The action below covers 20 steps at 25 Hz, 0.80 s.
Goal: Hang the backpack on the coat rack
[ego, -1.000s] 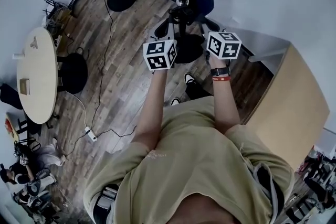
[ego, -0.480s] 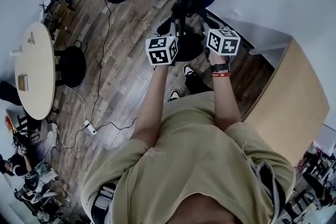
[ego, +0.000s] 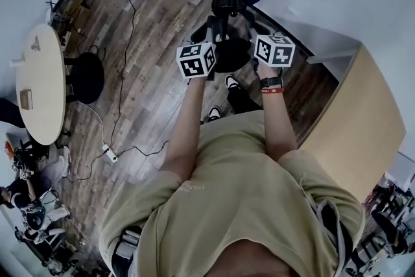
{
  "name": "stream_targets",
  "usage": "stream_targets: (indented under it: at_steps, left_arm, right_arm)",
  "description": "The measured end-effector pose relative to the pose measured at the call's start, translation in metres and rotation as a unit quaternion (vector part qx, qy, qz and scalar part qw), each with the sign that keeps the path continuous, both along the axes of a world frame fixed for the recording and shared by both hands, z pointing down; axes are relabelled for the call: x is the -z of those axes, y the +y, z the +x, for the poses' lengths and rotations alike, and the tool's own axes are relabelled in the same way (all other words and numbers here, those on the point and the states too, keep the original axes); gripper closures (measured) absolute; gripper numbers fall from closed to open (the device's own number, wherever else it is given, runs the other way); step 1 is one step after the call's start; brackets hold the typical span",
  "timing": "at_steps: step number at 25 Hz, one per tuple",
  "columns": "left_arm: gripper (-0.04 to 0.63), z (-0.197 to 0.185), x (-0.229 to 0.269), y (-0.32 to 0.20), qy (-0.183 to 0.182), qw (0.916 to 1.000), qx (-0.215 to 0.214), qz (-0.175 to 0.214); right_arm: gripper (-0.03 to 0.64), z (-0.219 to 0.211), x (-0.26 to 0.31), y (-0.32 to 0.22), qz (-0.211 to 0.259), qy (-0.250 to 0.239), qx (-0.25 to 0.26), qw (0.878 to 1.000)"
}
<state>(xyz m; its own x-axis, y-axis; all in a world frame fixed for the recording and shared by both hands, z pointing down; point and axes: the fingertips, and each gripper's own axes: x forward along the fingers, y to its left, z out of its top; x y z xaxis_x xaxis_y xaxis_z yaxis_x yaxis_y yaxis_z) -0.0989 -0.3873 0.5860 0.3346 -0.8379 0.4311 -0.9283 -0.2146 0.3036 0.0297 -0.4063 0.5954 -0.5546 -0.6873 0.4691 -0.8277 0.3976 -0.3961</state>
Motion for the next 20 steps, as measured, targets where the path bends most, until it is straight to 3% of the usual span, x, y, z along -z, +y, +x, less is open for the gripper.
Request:
stream_targets:
  at_steps: [8, 14, 20]
  left_arm:
    - [0.571, 0.0, -0.018, 0.004, -0.003, 1.0, -0.001, -0.009]
    - [0.571, 0.009, -0.022, 0.003, -0.015, 0.9997, -0.02, -0.003]
    - [0.571, 0.027, -0.023, 0.0, -0.019, 0.9985, -0.05, 0.007]
  right_arm:
    - [0.601, 0.006, -0.023, 0.002, -0.02, 0.01, -0.004, 1.0]
    - [0.6, -0.001, -0.03, 0.005, -0.023, 0.008, 0.001, 1.0]
    - [0.598, -0.004, -0.062, 0.012, -0.056, 0.001, 0.01, 0.998]
